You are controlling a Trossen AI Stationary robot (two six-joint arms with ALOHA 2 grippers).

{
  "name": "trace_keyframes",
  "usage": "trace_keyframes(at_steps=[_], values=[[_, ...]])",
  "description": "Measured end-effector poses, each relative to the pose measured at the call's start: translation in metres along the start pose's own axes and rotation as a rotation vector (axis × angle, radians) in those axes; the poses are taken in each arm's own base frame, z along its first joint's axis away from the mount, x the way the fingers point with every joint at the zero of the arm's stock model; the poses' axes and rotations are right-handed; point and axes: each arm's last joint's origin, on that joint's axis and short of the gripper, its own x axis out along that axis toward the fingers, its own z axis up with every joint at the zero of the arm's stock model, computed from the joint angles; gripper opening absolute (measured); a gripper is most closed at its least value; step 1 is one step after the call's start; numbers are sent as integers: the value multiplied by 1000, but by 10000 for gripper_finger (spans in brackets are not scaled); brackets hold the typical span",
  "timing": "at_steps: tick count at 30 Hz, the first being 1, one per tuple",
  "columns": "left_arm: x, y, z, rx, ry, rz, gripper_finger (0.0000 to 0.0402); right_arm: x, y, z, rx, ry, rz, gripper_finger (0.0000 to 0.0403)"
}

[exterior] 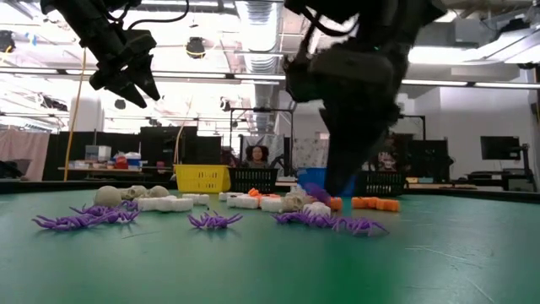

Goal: Sort Halloween decoration
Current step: Put the purple spider toy into the left black basket

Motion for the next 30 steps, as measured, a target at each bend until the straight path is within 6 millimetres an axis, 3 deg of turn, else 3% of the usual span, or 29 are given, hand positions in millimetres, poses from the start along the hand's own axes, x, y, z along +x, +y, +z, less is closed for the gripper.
trace_keyframes(at_steps=[10, 16, 20, 24, 30], values=[[0, 0, 0, 0, 0, 0, 256, -20, -5, 35, -57, -52, -4, 14], [0, 0, 0, -1, 0, 0, 256, -35, -26, 69, -80, -136, -59, 14], [0, 0, 0, -1, 0, 0, 256, -47, -57, 103, -44, -228, -130, 14], [0, 0, 0, -3, 0, 0, 256, -59, -102, 134, 29, -318, -203, 14], [0, 0, 0, -3, 0, 0, 256, -68, -173, 159, 189, -403, -273, 14]])
